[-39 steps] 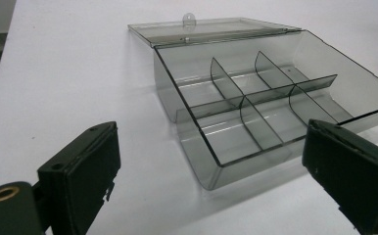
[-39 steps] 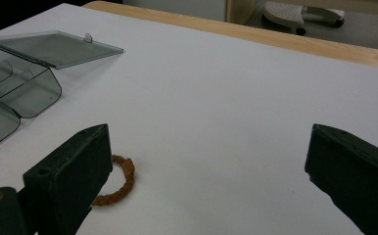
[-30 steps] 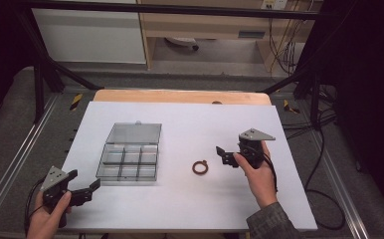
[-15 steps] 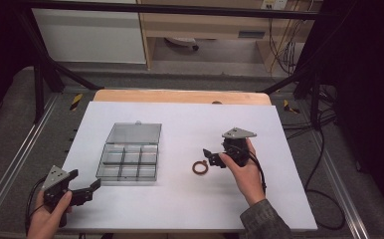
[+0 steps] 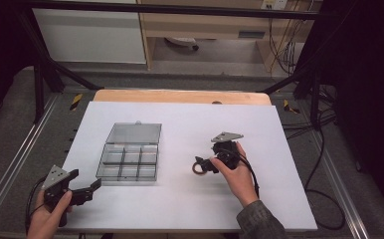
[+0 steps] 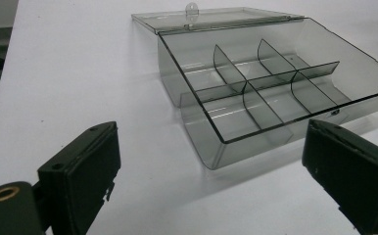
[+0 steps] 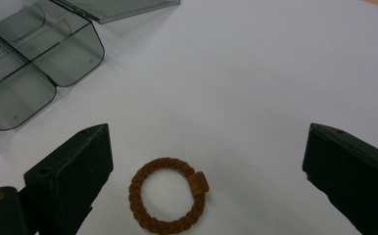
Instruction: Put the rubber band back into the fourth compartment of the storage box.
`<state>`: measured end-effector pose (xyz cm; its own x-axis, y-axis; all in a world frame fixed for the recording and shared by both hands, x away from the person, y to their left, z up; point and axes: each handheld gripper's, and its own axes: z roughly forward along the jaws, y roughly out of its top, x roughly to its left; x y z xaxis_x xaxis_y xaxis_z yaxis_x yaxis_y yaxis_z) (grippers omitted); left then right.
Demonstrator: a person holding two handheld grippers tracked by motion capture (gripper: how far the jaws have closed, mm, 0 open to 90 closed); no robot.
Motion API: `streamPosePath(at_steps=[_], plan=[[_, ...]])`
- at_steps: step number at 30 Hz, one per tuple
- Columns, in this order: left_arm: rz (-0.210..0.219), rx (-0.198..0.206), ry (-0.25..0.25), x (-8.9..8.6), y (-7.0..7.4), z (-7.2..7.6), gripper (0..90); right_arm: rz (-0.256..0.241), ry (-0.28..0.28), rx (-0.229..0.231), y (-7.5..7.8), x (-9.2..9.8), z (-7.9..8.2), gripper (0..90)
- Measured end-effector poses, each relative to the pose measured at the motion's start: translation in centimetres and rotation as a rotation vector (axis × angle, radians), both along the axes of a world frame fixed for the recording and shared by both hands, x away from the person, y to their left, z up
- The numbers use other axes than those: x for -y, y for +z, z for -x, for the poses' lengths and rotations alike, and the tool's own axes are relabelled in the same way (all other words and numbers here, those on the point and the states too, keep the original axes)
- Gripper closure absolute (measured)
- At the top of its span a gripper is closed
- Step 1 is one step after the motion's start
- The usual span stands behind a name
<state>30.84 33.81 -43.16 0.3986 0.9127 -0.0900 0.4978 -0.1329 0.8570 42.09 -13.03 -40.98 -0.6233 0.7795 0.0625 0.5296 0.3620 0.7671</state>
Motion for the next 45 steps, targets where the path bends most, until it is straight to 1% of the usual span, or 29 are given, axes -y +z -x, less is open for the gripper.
streamPosePath(at_steps=[4,7,8,9,10,12,15,18,19,20,21,24,26,27,28,31,32,33,37,38,39,41,42,45], plan=[[-0.002,0.003,-0.001,0.1,0.0,0.0,6.8,0.018,0.024,-0.030,-0.5,-0.6,0.1,5.2],[-0.004,0.005,-0.001,0.1,0.1,0.0,6.8,0.032,0.027,-0.043,-0.8,-0.9,0.1,5.2],[-0.005,0.006,-0.001,0.1,0.1,0.0,6.8,0.035,0.021,-0.047,-0.9,-0.9,0.1,5.2],[-0.007,0.007,0.000,0.1,0.1,0.0,6.8,0.053,0.019,-0.058,-1.3,-1.0,0.1,5.0],[-0.008,0.007,-0.002,0.1,0.2,0.0,6.8,0.053,0.019,-0.058,-1.3,-1.0,0.1,5.0],[-0.007,0.011,-0.006,0.2,0.2,0.1,6.8,0.068,0.012,-0.073,-1.6,-1.1,0.1,5.0],[-0.006,0.009,-0.002,0.2,0.2,0.1,6.8,0.066,0.007,-0.086,-1.8,-1.2,0.1,5.1],[-0.005,0.010,-0.001,0.1,0.2,0.0,6.7,0.075,0.008,-0.090,-1.9,-1.2,0.0,7.8],[-0.003,0.011,-0.001,0.1,0.2,0.0,6.8,0.080,0.007,-0.092,-1.9,-1.2,0.0,9.8],[-0.003,0.012,-0.002,0.1,0.2,0.0,6.8,0.086,0.005,-0.095,-2.1,-1.2,0.0,15.7],[-0.006,0.010,-0.005,0.1,0.2,0.0,6.8,0.086,0.005,-0.095,-2.1,-1.2,0.0,15.7],[-0.012,0.010,-0.010,0.2,0.2,0.0,6.8,0.084,0.001,-0.081,-2.1,-1.1,0.1,26.4],[-0.012,0.011,-0.011,0.2,0.2,0.0,6.8,0.080,0.010,-0.074,-2.1,-1.0,0.1,33.7],[-0.012,0.011,-0.009,0.2,0.2,-0.1,6.8,0.078,0.003,-0.061,-2.0,-0.8,0.2,40.6],[-0.009,0.010,-0.007,0.2,0.2,-0.1,6.8,0.078,0.003,-0.061,-2.0,-0.8,0.2,40.6],[-0.009,0.012,-0.008,0.2,0.2,-0.1,6.8,0.072,0.000,-0.055,-2.0,-0.6,0.1,49.5],[-0.013,0.011,-0.009,0.2,0.2,0.0,6.8,0.077,0.000,-0.061,-2.1,-0.5,0.1,53.8],[-0.012,0.012,-0.010,0.2,0.2,0.0,6.8,0.077,0.000,-0.061,-2.1,-0.5,0.1,53.8],[-0.010,0.014,-0.010,0.2,0.3,0.0,6.8,0.083,0.008,-0.068,-2.3,-0.3,0.1,58.6],[-0.011,0.013,-0.011,0.2,0.3,-0.1,6.7,0.089,0.004,-0.061,-2.4,-0.3,0.1,58.8],[-0.011,0.013,-0.011,0.2,0.3,-0.1,6.8,0.086,0.000,-0.055,-2.5,-0.1,-0.1,60.6],[-0.012,0.013,-0.013,0.3,0.3,-0.1,6.7,0.082,-0.002,-0.055,-2.5,0.0,-0.2,61.2],[-0.012,0.013,-0.014,0.3,0.3,-0.1,6.8,0.074,-0.002,-0.060,-2.7,0.1,-0.4,62.1],[-0.014,0.013,-0.016,0.3,0.3,-0.1,6.7,0.076,0.007,-0.066,-2.8,0.0,-0.4,63.8]])
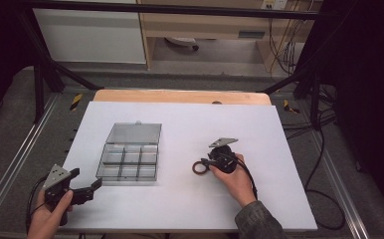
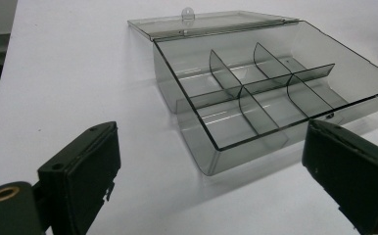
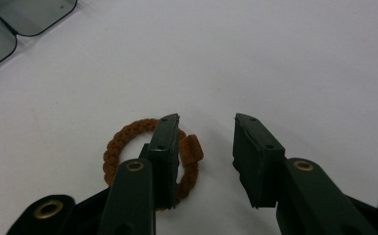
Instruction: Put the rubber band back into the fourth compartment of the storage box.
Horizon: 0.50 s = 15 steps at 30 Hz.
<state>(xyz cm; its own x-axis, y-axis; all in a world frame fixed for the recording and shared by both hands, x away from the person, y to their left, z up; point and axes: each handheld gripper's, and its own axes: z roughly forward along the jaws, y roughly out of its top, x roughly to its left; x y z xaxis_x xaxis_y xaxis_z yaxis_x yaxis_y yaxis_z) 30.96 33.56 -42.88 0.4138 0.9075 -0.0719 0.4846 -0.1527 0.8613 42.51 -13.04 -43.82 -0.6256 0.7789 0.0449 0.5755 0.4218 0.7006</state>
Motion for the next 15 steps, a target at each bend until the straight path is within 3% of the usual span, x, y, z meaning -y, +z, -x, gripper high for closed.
streamPosePath(at_steps=[8,10,15], plan=[[0.002,0.000,0.000,0.06,0.02,0.01,6.8,0.047,0.051,-0.014,-0.76,-0.78,0.29,73.9],[0.001,-0.001,-0.001,0.06,0.02,0.02,6.8,0.057,0.061,-0.004,-0.80,-0.86,0.47,81.7],[0.003,0.001,-0.001,0.03,0.04,0.02,6.8,0.050,0.075,0.000,-0.84,-0.74,0.56,83.9]])
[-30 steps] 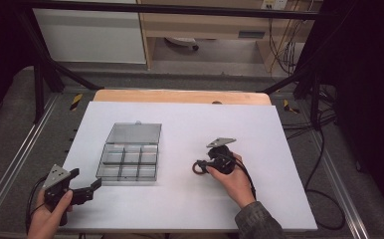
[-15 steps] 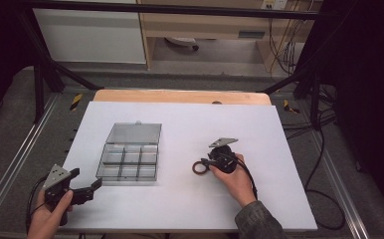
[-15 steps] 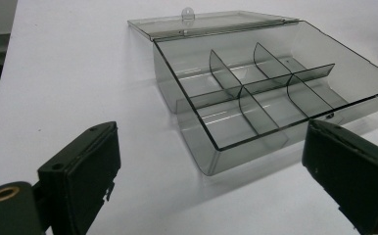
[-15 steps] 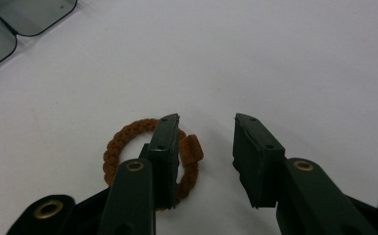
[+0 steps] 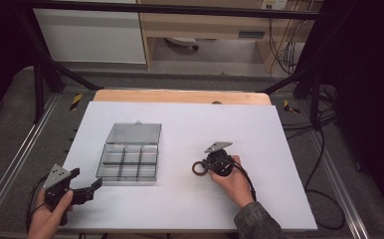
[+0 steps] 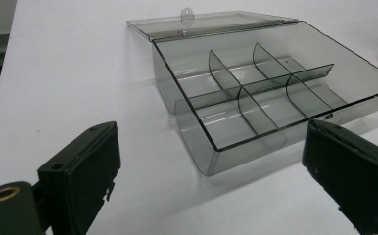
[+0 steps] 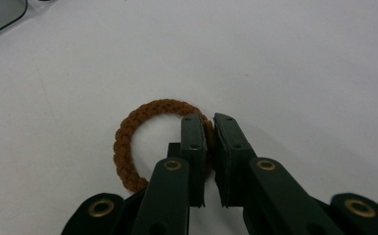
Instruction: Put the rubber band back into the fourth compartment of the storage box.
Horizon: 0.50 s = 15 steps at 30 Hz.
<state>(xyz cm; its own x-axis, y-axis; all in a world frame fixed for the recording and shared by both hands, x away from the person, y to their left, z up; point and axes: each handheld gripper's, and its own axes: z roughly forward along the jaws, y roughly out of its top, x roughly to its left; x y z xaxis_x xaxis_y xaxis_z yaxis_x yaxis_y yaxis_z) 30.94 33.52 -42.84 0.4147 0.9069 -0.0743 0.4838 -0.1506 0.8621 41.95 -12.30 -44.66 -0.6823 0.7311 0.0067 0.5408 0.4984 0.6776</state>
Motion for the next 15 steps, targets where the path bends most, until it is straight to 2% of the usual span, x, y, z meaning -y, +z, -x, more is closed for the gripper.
streamPosePath(at_steps=[15], plan=[[-0.002,-0.005,-0.007,0.12,-0.08,-0.03,6.8,-0.114,0.020,0.026,0.77,0.55,0.55,84.2]])
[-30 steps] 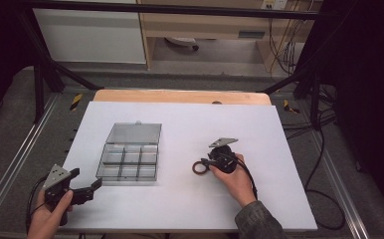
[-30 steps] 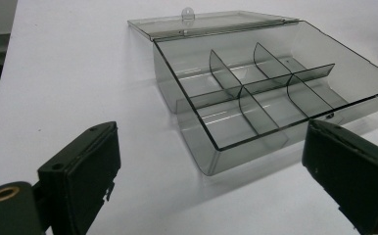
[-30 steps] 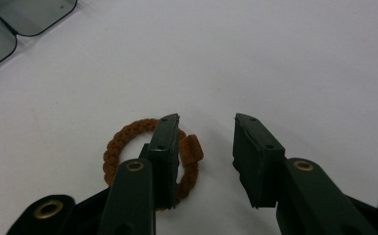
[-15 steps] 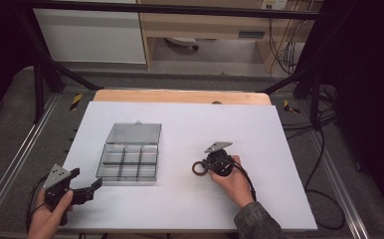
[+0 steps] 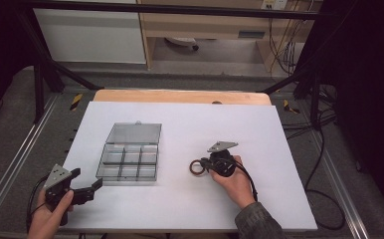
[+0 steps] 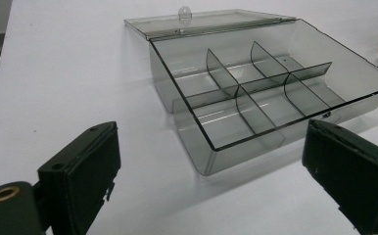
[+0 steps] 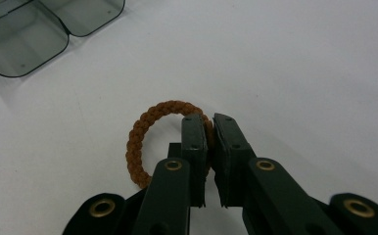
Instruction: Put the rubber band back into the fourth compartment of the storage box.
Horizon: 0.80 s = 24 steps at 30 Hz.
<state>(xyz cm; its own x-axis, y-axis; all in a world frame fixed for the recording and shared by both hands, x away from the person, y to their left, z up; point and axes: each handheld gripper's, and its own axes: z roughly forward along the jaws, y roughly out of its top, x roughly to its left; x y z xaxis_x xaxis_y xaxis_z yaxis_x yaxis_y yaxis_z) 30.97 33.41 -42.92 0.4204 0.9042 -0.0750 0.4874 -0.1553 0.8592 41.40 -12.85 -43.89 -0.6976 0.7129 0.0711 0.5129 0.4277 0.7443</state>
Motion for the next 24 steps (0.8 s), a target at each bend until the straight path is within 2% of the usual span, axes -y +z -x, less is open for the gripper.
streamPosePath(at_steps=[12,19,24], plan=[[-0.021,-0.027,-0.021,0.3,-0.4,-0.1,7.6,-0.086,0.008,0.015,0.7,0.3,0.3,84.2],[-0.029,-0.032,-0.027,0.4,-0.4,-0.1,7.6,-0.102,0.023,0.032,0.9,0.2,0.5,84.2],[-0.033,-0.036,-0.022,0.4,-0.5,-0.1,7.6,-0.123,0.023,0.028,1.2,0.3,0.7,84.2]])
